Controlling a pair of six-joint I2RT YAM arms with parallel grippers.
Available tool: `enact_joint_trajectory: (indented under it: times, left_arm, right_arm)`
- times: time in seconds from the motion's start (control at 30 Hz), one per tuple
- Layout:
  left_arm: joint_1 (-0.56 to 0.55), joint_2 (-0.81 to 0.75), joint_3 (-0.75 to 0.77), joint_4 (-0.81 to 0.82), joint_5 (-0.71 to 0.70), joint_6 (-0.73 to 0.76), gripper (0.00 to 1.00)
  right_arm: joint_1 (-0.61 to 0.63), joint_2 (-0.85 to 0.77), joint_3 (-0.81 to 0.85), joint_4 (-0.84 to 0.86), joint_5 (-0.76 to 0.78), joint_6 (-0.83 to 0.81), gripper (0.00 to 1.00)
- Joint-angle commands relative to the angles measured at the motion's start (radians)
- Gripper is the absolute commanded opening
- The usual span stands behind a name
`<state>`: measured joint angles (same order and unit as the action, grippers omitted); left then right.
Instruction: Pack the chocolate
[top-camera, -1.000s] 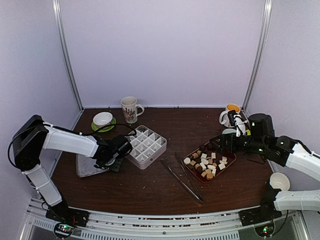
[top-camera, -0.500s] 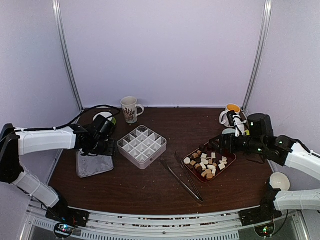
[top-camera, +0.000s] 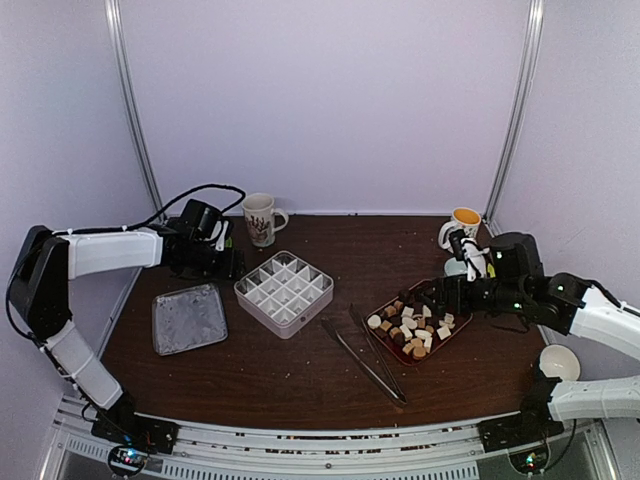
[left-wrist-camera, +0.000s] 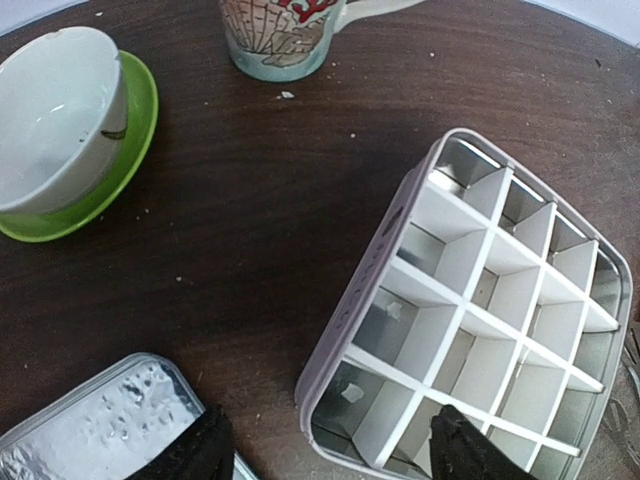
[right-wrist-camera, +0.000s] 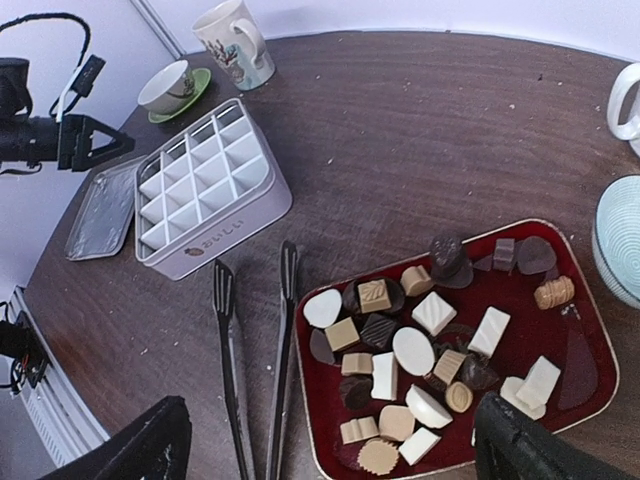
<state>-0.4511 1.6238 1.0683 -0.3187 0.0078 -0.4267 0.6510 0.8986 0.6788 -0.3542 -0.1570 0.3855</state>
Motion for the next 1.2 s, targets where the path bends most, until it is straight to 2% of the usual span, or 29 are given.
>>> enact_joint_trajectory:
  times: [0.0,0.17,0.3,0.33,0.7,0.93,1.17]
  left_arm:
    - [0.012,0.05,0.044,0.078,0.053,0.05,0.71]
    - [0.027,0.109,0.085,0.095,0.102,0.046,0.78]
    - [0.039,0.13,0.104,0.118,0.144,0.04,0.96]
    - [0.041,0.135,0.107,0.125,0.155,0.038,0.98]
    - [0.046,0.229,0.157,0.142,0.289,0.041,0.95]
    - [0.045,0.258,0.139,0.204,0.387,0.021,0.93]
    - [0.045,0.267,0.108,0.233,0.461,0.001,0.92]
  right_arm:
    - [0.081,-0.027,-0.042,-0.018,0.028,0.064,0.99]
    - [0.185,-0.02,-0.081,0.005,0.06,0.13,0.99]
    - [0.253,0.018,-0.12,0.065,0.08,0.166,0.99]
    - [0.266,0.035,-0.127,0.078,0.087,0.171,0.99]
    - [0.456,0.292,-0.019,0.036,0.242,0.187,0.98]
    - [0.523,0.457,0.058,0.015,0.26,0.227,0.98]
    - [0.536,0.61,0.129,-0.037,0.243,0.256,0.85]
